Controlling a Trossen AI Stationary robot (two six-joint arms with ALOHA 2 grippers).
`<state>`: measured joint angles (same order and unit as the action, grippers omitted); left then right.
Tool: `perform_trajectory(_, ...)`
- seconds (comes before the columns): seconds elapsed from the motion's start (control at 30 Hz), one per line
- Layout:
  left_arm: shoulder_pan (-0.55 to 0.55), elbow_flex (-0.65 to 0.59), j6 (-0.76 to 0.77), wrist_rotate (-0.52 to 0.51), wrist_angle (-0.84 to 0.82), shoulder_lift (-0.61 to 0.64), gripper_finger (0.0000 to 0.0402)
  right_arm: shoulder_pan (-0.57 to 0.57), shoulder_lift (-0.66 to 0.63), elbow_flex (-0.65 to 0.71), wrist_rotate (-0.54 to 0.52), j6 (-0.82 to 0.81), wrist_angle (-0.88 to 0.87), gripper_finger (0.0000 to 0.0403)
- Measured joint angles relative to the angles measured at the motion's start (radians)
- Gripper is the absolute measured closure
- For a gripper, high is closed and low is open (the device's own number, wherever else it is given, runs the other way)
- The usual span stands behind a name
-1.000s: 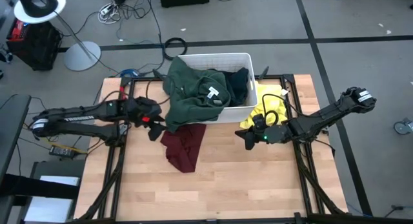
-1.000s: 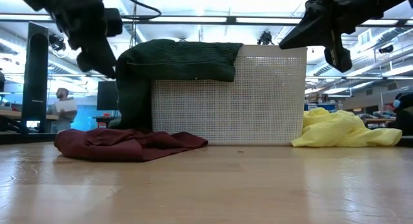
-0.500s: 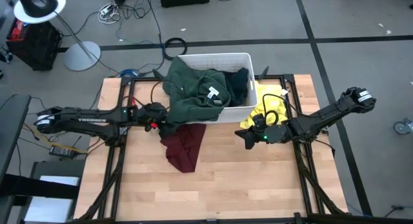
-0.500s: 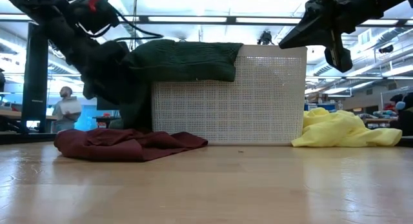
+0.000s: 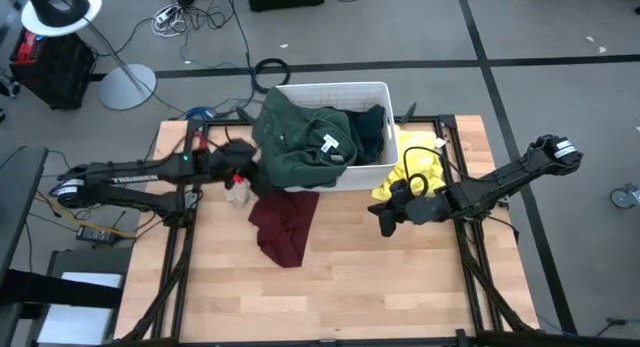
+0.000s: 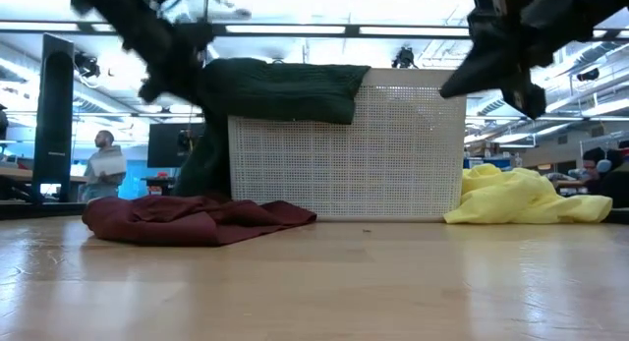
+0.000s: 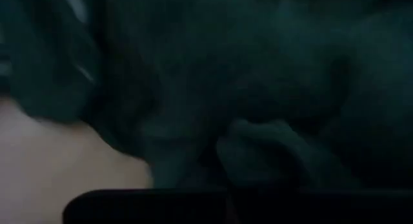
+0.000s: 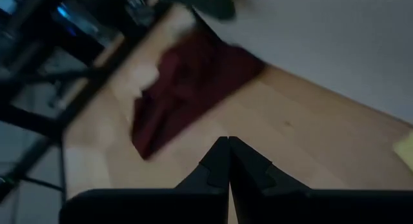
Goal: Sort clothes
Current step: Put the green polo shirt into the white bin
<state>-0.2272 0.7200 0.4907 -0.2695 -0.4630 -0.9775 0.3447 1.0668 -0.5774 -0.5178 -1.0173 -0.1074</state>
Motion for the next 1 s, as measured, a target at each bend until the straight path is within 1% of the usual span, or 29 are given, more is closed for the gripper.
perform_trajectory(0.1, 0.0, 0.147, -0.057, -0.077, -0.106, -0.001, 0.04, 0.0, 0.0, 0.0, 0.014, -0.019, -0.073, 0.04)
perform_trajectory(0.23, 0.0, 0.33, -0.121, -0.136, -0.152, -0.007, 0.04, 0.0, 0.0, 0.0, 0.026, -0.034, -0.143, 0.0399)
perform_trajectory(0.37, 0.0, 0.477, -0.176, -0.178, -0.128, -0.029, 0.0401, 0.005, 0.0, 0.0, 0.044, -0.041, -0.206, 0.0399)
perform_trajectory(0.47, 0.0, 0.582, -0.234, -0.163, -0.062, -0.084, 0.0401, 0.026, 0.0, 0.0, 0.045, -0.067, -0.234, 0.0401)
perform_trajectory(0.6, -0.01, 0.761, -0.372, -0.114, 0.049, -0.227, 0.0401, 0.062, 0.0, 0.0, 0.047, -0.089, -0.25, 0.0399)
perform_trajectory(0.67, -0.016, 0.883, -0.444, -0.089, 0.085, -0.323, 0.0401, 0.081, 0.0, 0.0, 0.048, -0.09, -0.249, 0.0398)
perform_trajectory(0.77, -0.031, 1.086, -0.526, -0.034, 0.094, -0.47, 0.0401, 0.105, 0.0, 0.0, 0.046, -0.093, -0.25, 0.0399)
perform_trajectory(1.0, -0.074, 1.585, -0.569, 0.156, 0.113, -0.815, 0.0401, 0.15, 0.0, 0.0, 0.034, -0.147, -0.249, 0.0398)
